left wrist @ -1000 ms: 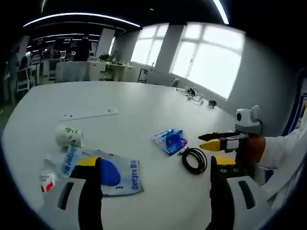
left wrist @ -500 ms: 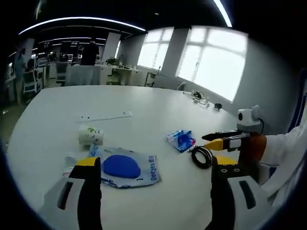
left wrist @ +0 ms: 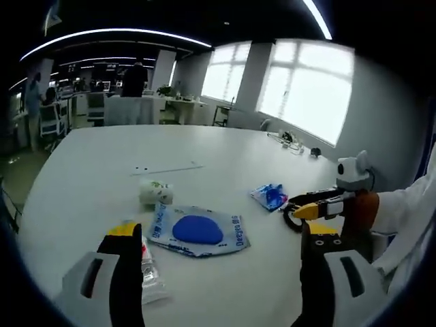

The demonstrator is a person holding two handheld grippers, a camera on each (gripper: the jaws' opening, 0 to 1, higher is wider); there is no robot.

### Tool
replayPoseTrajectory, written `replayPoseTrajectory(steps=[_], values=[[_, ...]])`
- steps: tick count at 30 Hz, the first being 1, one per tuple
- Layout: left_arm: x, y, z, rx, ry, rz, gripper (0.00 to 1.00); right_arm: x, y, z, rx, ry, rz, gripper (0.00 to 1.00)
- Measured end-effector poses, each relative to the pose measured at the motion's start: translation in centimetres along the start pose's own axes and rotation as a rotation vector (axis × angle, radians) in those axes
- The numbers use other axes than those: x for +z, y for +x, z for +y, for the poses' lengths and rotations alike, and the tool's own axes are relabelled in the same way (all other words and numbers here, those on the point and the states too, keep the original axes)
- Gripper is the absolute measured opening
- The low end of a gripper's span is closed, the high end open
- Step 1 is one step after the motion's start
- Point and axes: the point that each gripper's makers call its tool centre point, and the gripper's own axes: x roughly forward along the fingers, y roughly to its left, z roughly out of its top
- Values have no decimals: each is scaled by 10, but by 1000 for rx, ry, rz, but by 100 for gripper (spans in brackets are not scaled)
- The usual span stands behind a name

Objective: Arrange the tabletop items into an orderly group along one side of the table until the central work area is clear of visible clutter.

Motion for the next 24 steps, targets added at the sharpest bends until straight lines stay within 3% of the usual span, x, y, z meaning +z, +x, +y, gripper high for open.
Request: replayPoseTrajectory(steps=[9,17,24], values=[[-5,-16,24,20,8,7,100,-10,24,26,19,3,28,52],[2,-21,42,19,-20,-40,100,-15,39,36,11,10,45,51],[2,-20,56,11,-29,-37,98,-26,52,39,-14,23,63,49]])
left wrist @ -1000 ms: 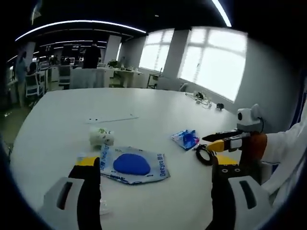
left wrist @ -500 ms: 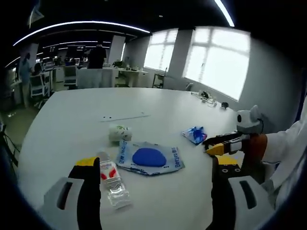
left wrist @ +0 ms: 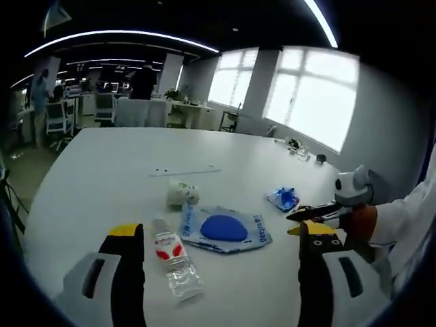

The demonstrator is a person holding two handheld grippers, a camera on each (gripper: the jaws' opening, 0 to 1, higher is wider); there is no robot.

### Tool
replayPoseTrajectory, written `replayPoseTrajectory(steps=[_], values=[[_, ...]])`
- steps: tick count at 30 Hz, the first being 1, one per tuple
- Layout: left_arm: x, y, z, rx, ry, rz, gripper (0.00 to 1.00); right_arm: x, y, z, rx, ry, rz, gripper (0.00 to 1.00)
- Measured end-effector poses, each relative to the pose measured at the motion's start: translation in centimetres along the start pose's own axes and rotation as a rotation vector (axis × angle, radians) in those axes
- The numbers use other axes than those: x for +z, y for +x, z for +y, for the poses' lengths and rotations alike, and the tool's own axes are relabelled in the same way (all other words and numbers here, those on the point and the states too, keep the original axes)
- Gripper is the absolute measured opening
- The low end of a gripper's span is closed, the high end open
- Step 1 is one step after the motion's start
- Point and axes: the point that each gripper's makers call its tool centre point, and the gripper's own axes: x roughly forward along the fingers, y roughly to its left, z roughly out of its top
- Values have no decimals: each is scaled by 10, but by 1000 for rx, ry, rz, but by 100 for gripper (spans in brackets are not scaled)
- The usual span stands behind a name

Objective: Arrange the tabletop items into an orderly group along one side of the table until the central work area is clear of visible clutter.

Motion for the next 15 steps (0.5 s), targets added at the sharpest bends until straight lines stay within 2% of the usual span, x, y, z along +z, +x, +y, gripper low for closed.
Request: replayPoseTrajectory(steps=[15], values=[[-5,14,18,-33,-2,19,96,-18,24,-7,-75,48,31,44]])
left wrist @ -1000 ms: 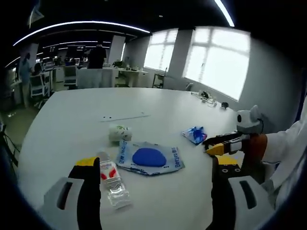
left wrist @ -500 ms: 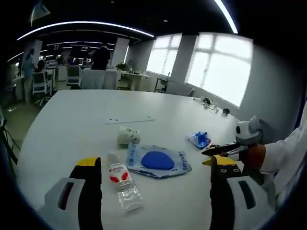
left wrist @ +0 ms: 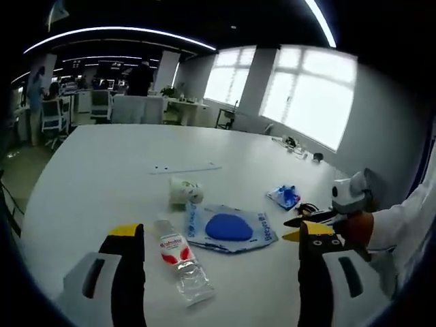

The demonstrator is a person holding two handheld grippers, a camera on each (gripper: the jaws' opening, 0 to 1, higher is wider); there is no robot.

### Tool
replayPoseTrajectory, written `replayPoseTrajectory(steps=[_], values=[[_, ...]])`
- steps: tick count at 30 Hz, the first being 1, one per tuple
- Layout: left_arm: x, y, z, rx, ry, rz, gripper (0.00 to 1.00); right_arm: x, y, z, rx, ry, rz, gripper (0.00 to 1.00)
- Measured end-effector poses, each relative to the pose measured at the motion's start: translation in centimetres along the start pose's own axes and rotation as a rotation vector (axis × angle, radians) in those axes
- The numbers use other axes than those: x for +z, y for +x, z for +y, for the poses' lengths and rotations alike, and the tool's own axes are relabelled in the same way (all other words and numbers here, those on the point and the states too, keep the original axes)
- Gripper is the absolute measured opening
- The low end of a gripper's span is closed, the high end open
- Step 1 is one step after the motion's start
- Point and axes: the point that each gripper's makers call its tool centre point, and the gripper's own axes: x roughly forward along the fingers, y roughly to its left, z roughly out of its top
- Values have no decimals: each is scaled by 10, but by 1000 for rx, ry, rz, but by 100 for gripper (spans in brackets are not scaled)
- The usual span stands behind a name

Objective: Arrange the tabletop items into an orderly group along one side of the table until the central work area is clear of visible clutter.

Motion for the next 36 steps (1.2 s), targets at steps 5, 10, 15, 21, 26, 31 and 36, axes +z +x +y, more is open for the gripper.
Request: replayPoseTrajectory(steps=[5,10,15,21,26,31,36], values=[[-3,5,4,-8,0,7,96,-7,7,-7,-24,40,13,36],[-4,10,9,-10,-14,5,94,-17,14,-17,-60,128,34,29],[-7,16,12,-12,-11,16,94,-22,22,-19,-56,145,48,28],[-8,21,16,-9,-13,22,93,-28,29,-19,-53,175,68,19],[-8,24,17,-13,-10,26,92,-28,32,-18,-43,179,64,5],[-10,26,17,-14,-8,29,91,-28,34,-20,-52,178,62,3],[-11,29,16,-17,-5,31,90,-28,35,-22,-61,182,61,2]])
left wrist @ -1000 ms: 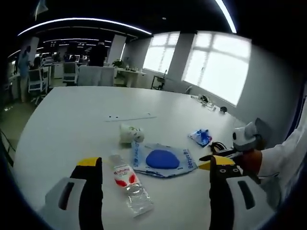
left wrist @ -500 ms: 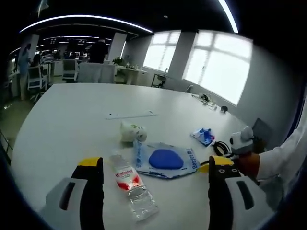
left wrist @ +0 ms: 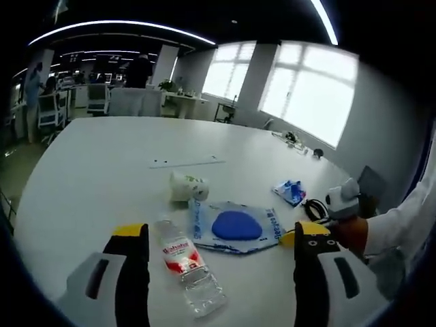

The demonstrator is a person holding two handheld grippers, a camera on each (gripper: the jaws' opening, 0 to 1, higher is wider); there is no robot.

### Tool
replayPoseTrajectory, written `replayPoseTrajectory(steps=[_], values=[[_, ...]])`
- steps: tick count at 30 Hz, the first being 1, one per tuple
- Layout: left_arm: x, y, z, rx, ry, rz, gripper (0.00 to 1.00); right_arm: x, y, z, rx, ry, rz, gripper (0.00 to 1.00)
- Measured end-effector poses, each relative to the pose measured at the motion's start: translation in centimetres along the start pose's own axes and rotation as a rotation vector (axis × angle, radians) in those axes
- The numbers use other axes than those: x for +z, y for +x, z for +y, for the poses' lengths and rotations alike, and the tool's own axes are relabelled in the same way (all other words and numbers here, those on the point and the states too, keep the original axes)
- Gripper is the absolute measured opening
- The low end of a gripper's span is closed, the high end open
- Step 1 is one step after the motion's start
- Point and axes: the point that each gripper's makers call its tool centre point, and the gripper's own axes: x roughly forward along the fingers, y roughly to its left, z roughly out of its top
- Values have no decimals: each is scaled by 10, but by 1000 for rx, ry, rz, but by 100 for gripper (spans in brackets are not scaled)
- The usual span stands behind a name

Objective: Arrange the tabletop items into an orderly group along one side of the table until the central work area is clear of visible clutter.

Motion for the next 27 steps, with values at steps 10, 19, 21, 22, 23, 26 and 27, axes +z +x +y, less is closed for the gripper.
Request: replayPoseTrajectory(steps=[10,19,21,22,23,26,27], values=[[-2,1,-1,-1,1,6,88,1,-2,-4,-11,27,-6,0],[-2,2,-4,-6,1,6,87,0,-4,-6,-13,37,-6,0],[-1,3,-4,-6,4,7,86,0,-5,-6,-11,39,-5,0],[-1,3,-5,-7,6,7,86,0,-5,-6,-10,38,-4,0],[-1,3,-5,-9,4,6,86,0,-6,-6,-10,39,-4,0],[0,5,-6,-12,9,8,85,0,-7,-7,-8,40,-3,0],[1,5,-7,-12,9,8,85,0,-7,-7,-5,44,-2,0]])
